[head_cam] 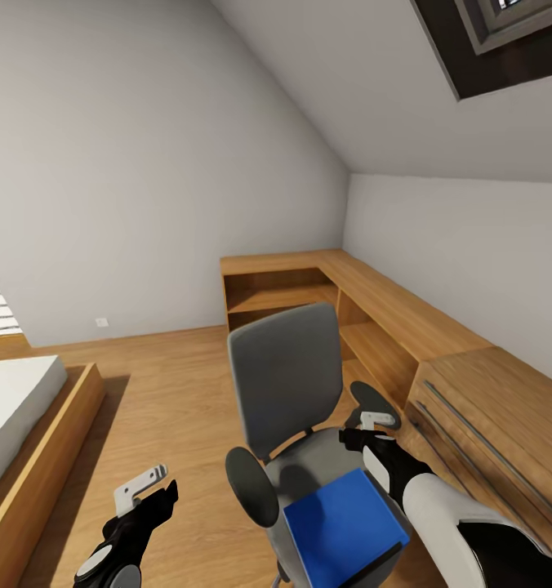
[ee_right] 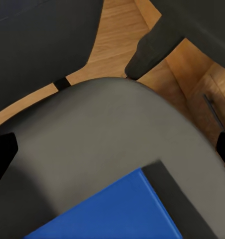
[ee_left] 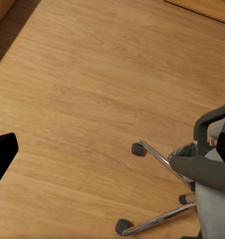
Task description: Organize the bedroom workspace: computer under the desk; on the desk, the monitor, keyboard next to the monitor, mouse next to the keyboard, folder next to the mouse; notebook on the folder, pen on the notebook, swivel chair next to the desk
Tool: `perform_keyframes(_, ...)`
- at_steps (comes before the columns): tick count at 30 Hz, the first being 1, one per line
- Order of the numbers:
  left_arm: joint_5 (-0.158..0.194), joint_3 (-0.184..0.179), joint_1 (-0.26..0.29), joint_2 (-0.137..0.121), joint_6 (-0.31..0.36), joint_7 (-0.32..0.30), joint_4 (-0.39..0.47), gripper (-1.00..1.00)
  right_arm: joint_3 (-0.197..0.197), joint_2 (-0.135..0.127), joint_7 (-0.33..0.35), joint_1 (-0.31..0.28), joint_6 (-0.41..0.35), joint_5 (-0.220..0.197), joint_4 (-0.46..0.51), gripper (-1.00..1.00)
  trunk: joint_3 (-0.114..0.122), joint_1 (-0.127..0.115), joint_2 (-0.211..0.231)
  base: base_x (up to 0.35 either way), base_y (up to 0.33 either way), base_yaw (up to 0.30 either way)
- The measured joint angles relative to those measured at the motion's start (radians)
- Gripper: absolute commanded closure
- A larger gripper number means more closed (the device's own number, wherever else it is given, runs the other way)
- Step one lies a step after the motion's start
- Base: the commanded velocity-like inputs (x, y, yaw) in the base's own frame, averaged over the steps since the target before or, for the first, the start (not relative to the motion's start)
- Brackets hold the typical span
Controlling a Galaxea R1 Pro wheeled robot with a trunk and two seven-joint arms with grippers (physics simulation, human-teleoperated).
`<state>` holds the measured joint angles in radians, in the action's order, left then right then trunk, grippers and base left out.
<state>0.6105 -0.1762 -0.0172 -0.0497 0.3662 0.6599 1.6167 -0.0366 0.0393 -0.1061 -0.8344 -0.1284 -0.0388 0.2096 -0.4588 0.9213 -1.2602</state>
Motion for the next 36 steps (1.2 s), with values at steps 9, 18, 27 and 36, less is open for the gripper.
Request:
perform_keyframes(9,0.000,0.000,0.000,0.000,0.000,0.000,0.000,-1.00,0.000,0.000,0.002,0.000,0.002,0.000,-0.002,-1.00,-0.028,0.035,-0.063,0.000,0.000,0.000)
perform_keyframes(18,0.000,0.000,0.000,0.000,0.000,0.000,0.000,-1.00,0.000,0.001,0.002,0.000,0.002,-0.001,-0.003,-1.00,-0.056,0.069,-0.126,0.000,0.000,0.000)
perform_keyframes(27,0.000,0.000,0.000,0.000,0.000,0.000,0.000,-1.00,0.000,0.003,0.000,0.000,0.002,0.000,-0.004,-1.00,-0.085,0.104,-0.189,0.000,0.000,0.000)
perform_keyframes(36,0.000,0.000,0.000,0.000,0.000,0.000,0.000,-1.00,0.000,0.002,0.000,0.000,0.002,0.000,-0.004,-1.00,-0.113,0.138,-0.252,0.000,0.000,0.000)
